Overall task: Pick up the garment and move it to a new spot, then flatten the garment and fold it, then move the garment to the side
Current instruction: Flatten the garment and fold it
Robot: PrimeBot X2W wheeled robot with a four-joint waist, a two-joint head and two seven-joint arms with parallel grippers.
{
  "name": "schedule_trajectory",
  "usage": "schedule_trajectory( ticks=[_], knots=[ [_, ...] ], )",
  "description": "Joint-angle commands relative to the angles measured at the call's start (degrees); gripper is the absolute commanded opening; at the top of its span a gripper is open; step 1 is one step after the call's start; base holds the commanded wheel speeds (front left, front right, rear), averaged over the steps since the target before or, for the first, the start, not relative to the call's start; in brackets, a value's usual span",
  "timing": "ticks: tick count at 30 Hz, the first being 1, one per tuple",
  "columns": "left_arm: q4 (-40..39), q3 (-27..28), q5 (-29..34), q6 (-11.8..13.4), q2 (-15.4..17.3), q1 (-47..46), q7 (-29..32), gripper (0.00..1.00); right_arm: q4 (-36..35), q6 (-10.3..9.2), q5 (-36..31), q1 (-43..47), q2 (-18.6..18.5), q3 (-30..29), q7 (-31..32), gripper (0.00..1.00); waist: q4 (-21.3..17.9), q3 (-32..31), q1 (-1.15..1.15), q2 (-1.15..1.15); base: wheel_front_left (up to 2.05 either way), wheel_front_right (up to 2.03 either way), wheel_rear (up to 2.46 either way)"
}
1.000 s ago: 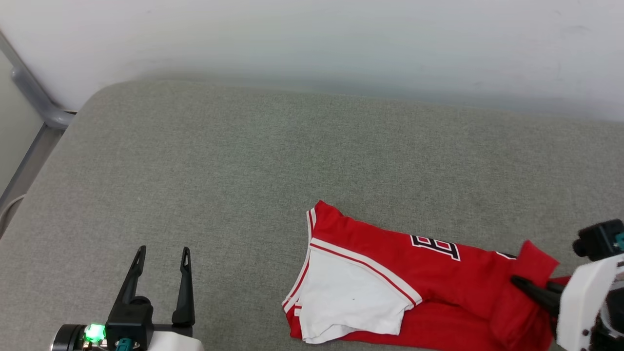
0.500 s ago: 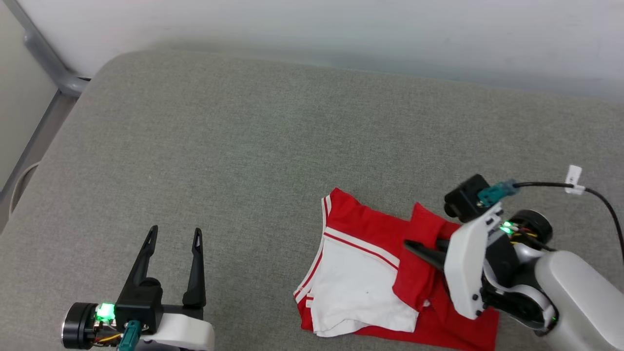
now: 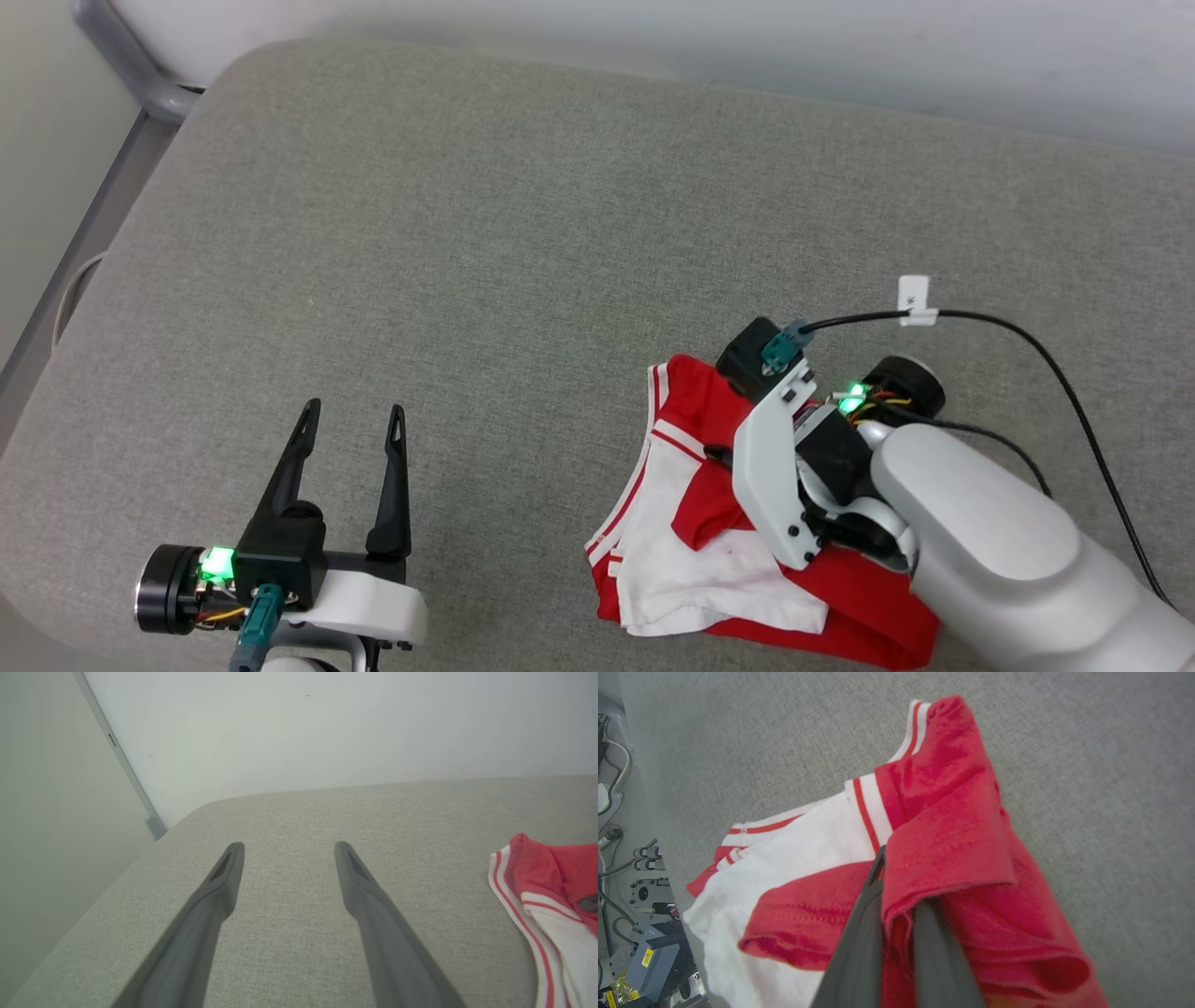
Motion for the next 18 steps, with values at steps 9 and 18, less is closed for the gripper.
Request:
schedule_trajectory(
  ticks=[9, 18],
  knots=[
    [0.85, 0.28, 0.44, -0.26, -0.4, -0.65, -0.12, 1.0, 9.35, -0.05, 2.13, -1.79, 2.32, 6.35, -5.17, 0.17, -0.15, -0.2, -0.01, 0.0, 0.0, 0.0, 0.0],
    [1.58, 0.54, 0.88, 0.16, 0.69, 1.95, -0.12, 1.0, -0.33, -0.05, 3.91, 1.34, -3.91, 2.88, -19.65, 1.0, -2.72, -4.98, -0.01, 0.0, 0.0, 0.0, 0.0]
  ],
)
